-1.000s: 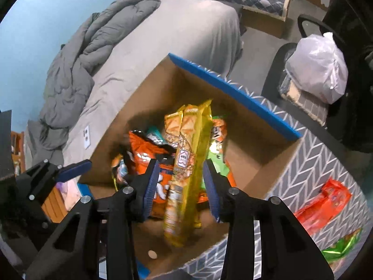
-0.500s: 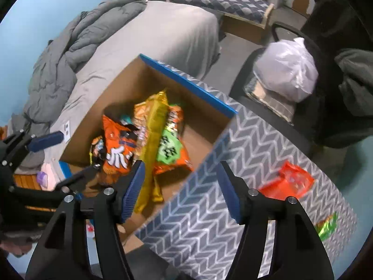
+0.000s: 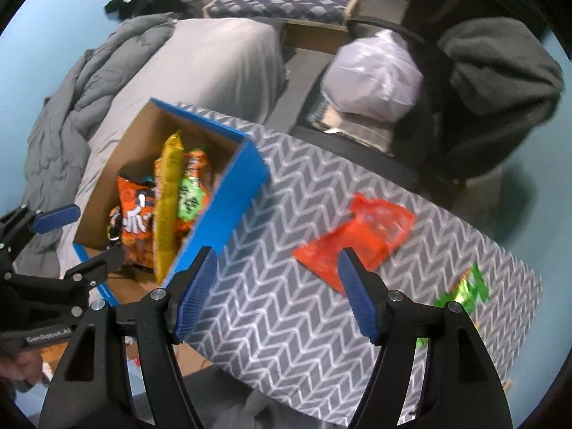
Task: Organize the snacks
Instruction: 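Move both tools back over the remaining snacks on the table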
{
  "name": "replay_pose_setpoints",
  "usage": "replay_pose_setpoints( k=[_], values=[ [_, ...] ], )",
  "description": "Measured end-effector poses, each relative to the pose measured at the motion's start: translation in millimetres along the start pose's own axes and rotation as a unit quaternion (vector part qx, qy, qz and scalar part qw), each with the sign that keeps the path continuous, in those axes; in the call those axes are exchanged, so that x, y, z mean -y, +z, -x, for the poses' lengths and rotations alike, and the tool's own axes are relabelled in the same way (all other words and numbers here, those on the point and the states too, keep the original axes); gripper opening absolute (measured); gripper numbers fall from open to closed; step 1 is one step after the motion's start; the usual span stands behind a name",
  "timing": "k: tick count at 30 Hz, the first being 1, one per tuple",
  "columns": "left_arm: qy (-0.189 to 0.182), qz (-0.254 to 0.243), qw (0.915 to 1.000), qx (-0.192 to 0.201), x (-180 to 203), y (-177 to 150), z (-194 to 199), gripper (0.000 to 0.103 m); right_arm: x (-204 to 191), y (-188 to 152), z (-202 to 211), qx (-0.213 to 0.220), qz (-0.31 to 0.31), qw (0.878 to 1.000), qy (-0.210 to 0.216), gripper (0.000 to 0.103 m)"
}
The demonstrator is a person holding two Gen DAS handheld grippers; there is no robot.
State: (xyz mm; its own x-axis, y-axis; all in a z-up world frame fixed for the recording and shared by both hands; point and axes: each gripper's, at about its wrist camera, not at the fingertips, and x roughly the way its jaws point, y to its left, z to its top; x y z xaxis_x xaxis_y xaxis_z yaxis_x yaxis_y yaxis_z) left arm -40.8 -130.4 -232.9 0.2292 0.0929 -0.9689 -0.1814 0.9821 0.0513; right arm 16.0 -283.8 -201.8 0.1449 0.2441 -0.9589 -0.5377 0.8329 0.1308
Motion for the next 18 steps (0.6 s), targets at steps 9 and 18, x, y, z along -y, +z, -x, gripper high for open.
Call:
replay_pose_setpoints(
  k=[9, 18],
  values=[
    [-0.010, -0.033, 0.9994, -0.003, 45, 6, 2, 0.082, 60, -36, 22, 0.000, -0.053, 0.998, -0.025, 0.071],
    [-0.018, -0.057, 0.9982, -0.008, 81, 19, -3, 0.082, 123, -81, 37, -0.011, -0.106, 0.993, -0.050, 0.071]
  ],
)
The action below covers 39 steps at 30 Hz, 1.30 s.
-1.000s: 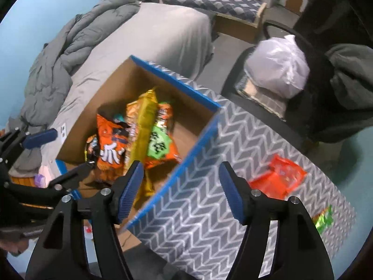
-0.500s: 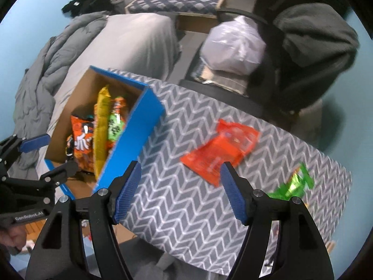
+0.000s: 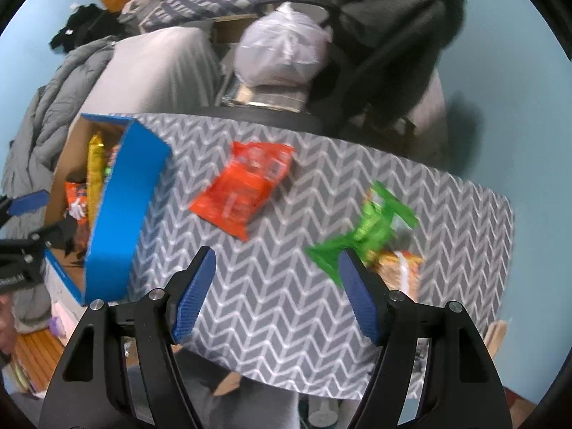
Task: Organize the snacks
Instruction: 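Move both tools back over the remaining snacks on the table, then grasp the striped cracker bag with the right tool while the left tool grasps the orange bag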
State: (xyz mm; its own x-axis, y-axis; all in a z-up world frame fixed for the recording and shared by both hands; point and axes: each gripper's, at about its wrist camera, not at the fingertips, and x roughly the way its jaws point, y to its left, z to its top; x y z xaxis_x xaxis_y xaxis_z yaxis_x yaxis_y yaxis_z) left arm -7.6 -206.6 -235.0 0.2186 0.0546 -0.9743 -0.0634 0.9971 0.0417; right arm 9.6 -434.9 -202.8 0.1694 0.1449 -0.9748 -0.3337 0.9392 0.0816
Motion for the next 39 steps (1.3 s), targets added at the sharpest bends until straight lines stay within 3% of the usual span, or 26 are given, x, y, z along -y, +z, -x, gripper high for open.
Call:
replay_pose_setpoints(
  k=[12, 19, 32, 39],
  values=[
    [-0.004, -0.042, 0.9990, -0.016, 49, 11, -29, 0.082, 81, -31, -13, -0.017, -0.059, 0.998, -0.028, 0.071],
    [-0.022, -0.037, 0.9983, -0.040, 69, 18, -55, 0.082, 119, -49, -42, -0.039, -0.088, 0.995, -0.026, 0.072],
    [-0.019, -0.061, 0.9962, -0.060, 91, 33, -108, 0.082, 139, -59, -110, -0.081, -0.093, 0.992, -0.025, 0.072],
    [-0.025, -0.055, 0.9952, -0.077, 93, 48, -136, 0.082, 141, -55, -136, -0.095, -0.075, 0.991, -0.050, 0.072]
  ],
)
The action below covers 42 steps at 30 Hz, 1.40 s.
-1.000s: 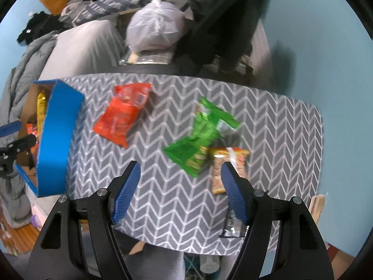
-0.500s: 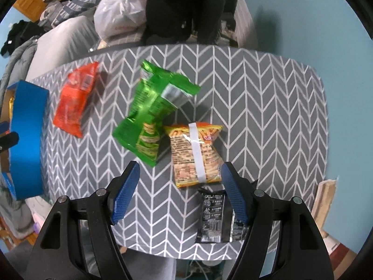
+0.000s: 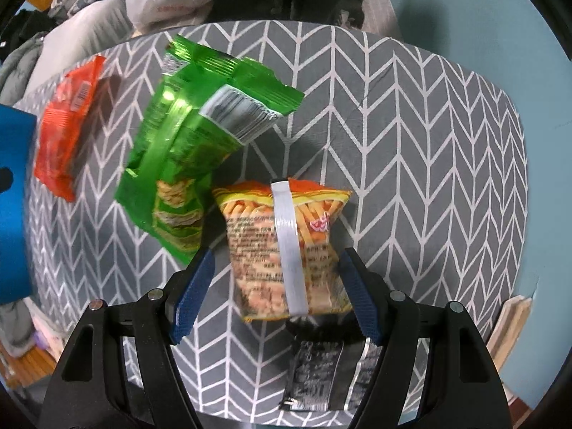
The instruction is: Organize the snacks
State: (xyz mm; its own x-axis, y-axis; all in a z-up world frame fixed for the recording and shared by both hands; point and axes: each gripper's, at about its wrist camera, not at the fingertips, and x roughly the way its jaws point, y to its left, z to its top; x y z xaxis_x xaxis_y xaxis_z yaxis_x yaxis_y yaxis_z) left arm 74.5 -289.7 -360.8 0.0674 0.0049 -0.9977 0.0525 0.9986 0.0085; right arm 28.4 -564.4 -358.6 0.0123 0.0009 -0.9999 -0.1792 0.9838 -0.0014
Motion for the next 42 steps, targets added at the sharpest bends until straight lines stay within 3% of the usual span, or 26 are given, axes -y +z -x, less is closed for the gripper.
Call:
replay_pose_setpoints(
  k=[3, 11, 18, 26, 28, 32, 42],
  values=[
    [-0.006, -0.004, 1.0000, -0.001, 3, 8, -7, 0.082, 2, 3, -7, -0.001, -0.007, 1.000, -0.004, 0.072],
    [0.019, -0.039, 0.9991, -0.001, 17, 28, -32, 0.085, 0, 4, -31, -0.009, -0.005, 1.000, -0.007, 0.071],
    [0.031, -0.050, 0.9981, -0.019, 26, 42, -58, 0.085, 4, 0, -28, 0.011, -0.019, 1.000, 0.006, 0.046],
    [0.031, -0.058, 0.9977, -0.019, 28, 45, -74, 0.085, 1, 0, -12, 0.028, -0.021, 0.999, 0.011, 0.040],
    [0.020, -0.055, 0.9982, -0.016, 25, 47, -78, 0.069, -1, -3, -7, 0.030, -0.017, 0.999, 0.010, 0.039],
    [0.014, -0.051, 0.9986, -0.007, 19, 44, -73, 0.057, -6, -7, 6, 0.037, -0.016, 0.999, 0.008, 0.039],
    [0.011, -0.046, 0.9989, 0.004, 14, 26, -51, 0.054, -8, -8, 58, 0.056, -0.014, 0.998, 0.013, 0.039]
  ],
)
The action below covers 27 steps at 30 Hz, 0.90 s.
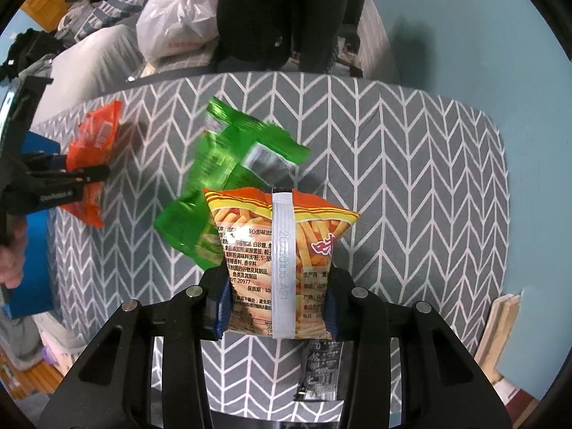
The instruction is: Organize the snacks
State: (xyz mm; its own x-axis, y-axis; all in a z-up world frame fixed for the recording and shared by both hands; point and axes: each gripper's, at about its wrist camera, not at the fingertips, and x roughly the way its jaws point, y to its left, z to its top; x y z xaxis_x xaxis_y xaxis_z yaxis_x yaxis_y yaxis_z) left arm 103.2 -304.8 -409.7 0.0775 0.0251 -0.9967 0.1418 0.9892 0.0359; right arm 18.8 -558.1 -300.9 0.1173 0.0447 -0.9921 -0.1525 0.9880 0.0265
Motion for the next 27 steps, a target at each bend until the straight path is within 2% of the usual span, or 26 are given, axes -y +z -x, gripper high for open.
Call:
replay_pose_setpoints(
  k=[13, 21, 27],
  values=[
    [-0.017, 0.015, 0.9992, 0.033, -8, -34, 78, 0.054, -20, 15, 55, 0.025, 0.018, 0.999, 0.017, 0.039],
    [-0.017, 0.022, 0.9976, 0.063, -13, -53, 118, 0.054, -54, 17, 66, 0.034, 0.034, 0.998, 0.030, 0.039],
    [-0.025, 0.053, 0.9953, 0.078, -27, -69, 139, 0.054, -79, 17, 77, 0.042, 0.053, 0.997, 0.044, 0.039]
  ],
)
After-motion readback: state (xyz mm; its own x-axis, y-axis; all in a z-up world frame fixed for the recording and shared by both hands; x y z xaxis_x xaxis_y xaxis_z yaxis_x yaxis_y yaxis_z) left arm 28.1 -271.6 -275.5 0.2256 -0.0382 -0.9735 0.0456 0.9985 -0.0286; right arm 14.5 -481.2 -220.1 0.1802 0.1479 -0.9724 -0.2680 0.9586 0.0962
